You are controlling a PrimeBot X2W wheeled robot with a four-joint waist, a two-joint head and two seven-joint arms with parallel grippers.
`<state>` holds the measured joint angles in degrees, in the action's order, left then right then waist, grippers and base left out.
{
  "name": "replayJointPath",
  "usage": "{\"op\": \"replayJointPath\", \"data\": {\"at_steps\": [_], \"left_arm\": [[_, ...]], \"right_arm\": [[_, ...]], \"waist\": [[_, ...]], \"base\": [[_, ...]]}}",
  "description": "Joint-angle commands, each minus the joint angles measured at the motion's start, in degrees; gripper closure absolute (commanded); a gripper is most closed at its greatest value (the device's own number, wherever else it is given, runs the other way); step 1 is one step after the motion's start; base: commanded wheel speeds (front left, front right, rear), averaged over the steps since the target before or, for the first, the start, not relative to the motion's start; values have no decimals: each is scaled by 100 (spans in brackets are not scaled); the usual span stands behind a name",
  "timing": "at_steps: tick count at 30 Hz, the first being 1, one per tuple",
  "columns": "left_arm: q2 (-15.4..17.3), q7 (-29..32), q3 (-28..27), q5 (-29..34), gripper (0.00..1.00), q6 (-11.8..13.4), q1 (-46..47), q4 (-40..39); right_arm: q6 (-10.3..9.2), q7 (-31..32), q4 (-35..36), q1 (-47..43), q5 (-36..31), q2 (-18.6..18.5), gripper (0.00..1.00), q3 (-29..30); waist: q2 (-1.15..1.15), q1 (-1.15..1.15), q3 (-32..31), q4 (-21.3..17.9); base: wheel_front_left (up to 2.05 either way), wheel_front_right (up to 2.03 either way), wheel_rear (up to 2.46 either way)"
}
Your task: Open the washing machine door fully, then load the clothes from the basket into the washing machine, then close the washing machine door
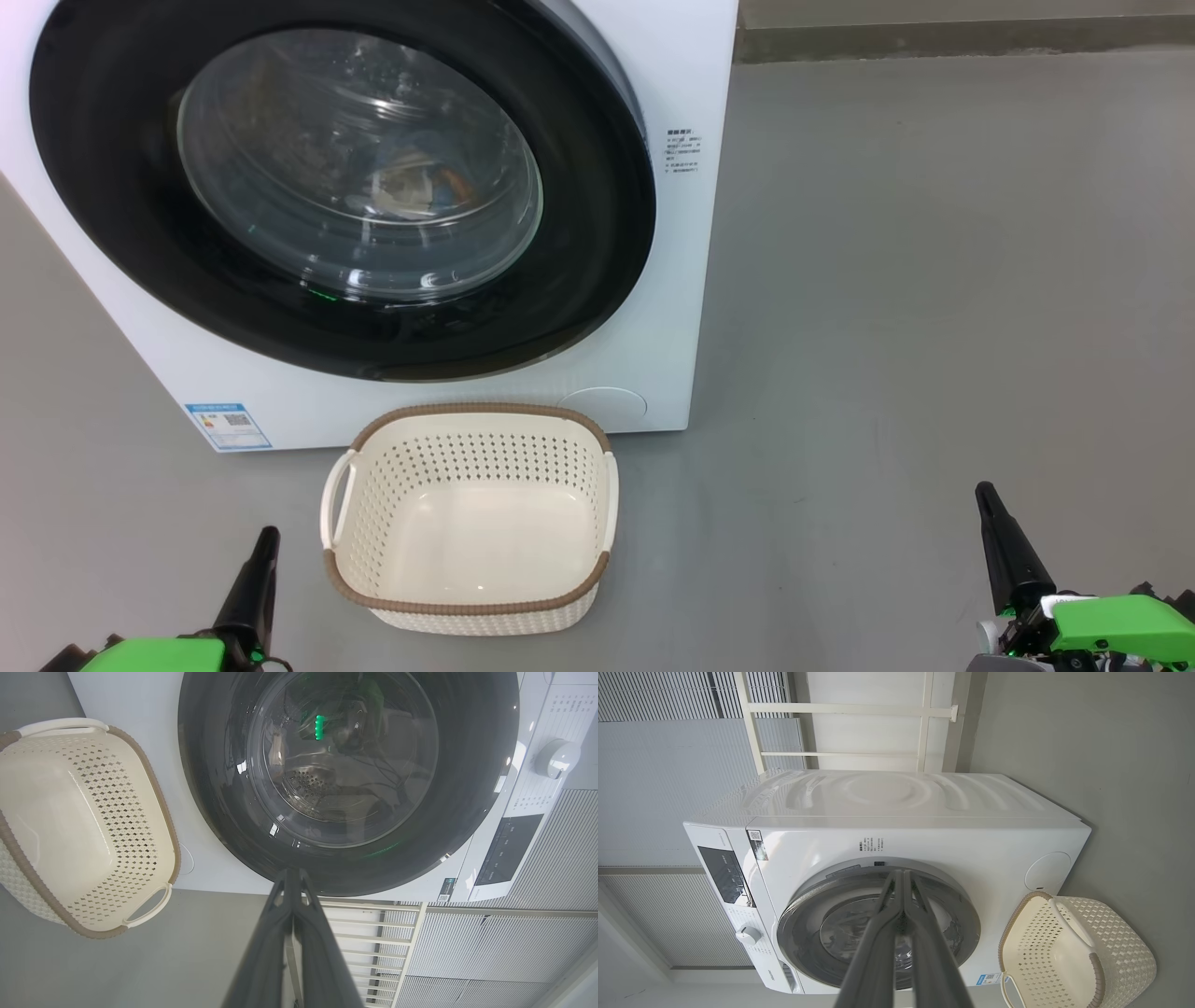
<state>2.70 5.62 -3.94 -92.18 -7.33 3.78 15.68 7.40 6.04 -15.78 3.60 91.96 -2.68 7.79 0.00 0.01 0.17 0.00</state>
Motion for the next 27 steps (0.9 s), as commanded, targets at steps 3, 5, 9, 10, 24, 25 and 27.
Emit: {"op": "replayJointPath", "data": {"at_steps": [3, 5, 9, 10, 24, 25, 27], "left_arm": [[67, 35, -194, -51, 100, -15, 235, -165], [65, 37, -196, -50, 100, -15, 235, -165], [63, 39, -199, -47, 100, -15, 235, -165], [63, 40, -200, -47, 100, -15, 236, -165], [55, 49, -212, -37, 100, -15, 237, -165], [54, 50, -212, -36, 100, -15, 237, -165], [53, 51, -214, -35, 100, -15, 237, -165]], "right_arm": [[9, 50, 176, 259, 15, -20, 100, -121], [9, 50, 176, 259, 15, -20, 100, -121], [9, 50, 176, 259, 15, -20, 100, -121], [9, 50, 176, 259, 15, -20, 100, -121], [9, 49, 176, 259, 16, -20, 100, -122], [9, 49, 176, 259, 16, -20, 100, -122], [9, 49, 176, 259, 16, -20, 100, -122]], "waist": [[0, 0, 0, 0], [0, 0, 0, 0], [0, 0, 0, 0], [0, 0, 0, 0], [0, 0, 0, 0], [0, 0, 0, 0], [0, 0, 0, 0]], "base": [[0, 0, 0], [0, 0, 0], [0, 0, 0], [0, 0, 0], [0, 0, 0], [0, 0, 0], [0, 0, 0]]}}
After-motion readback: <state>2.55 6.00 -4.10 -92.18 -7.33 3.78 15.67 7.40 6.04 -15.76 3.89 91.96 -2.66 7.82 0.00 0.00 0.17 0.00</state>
